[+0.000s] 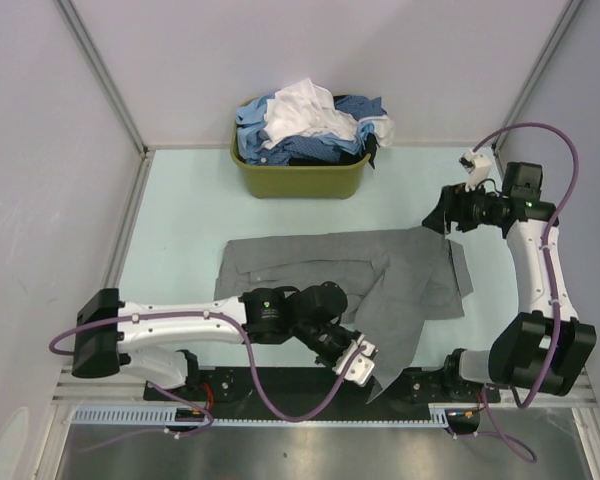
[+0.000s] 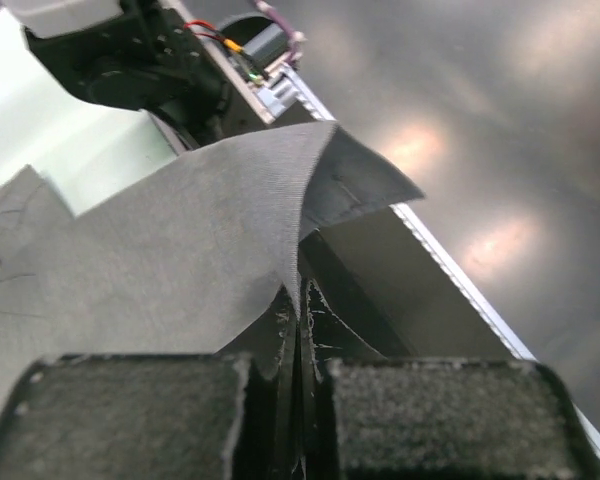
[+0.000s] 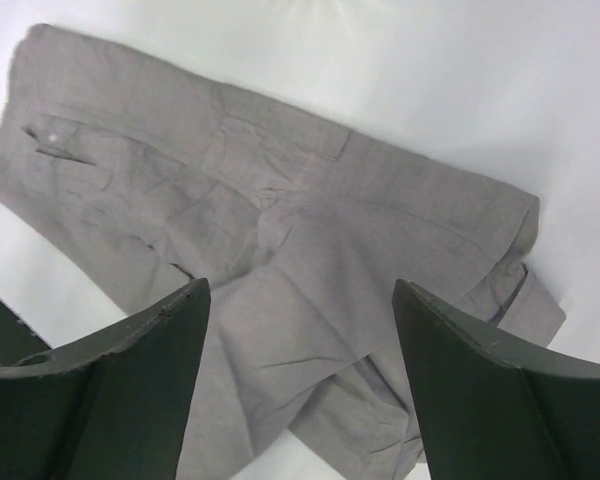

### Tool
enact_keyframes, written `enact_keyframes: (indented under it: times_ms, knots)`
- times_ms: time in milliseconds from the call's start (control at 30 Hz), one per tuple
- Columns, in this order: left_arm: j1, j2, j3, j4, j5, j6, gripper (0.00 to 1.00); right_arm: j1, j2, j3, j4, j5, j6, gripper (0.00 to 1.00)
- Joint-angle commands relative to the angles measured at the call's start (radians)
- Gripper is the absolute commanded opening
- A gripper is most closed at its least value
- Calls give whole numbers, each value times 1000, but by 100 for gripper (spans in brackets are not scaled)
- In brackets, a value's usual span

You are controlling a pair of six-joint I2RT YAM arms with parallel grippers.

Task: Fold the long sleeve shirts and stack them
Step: Fold the shirt

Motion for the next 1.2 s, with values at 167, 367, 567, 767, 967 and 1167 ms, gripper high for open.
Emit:
enact_keyframes:
  times_ms: [167,367,567,767,967,1167]
  knots:
    - [-12,-101,52,-238,67,144,0,39,203,-2,148,179,16,60]
    - [-6,-126,18,-282,0,173,0,48,364,47,214,231,59,47]
    - [83,-114,19,-149,-23,-1,0,93,471,49,306,277,87,37]
    - [321,-104,4,47,67,-391,0,96,597,104,354,361,87,34]
    - [582,-140,-170,213,79,-715,0,105,643,197,268,362,40,37]
    - [816,-189,-318,350,124,-882,0,136,473,185,154,284,-37,41]
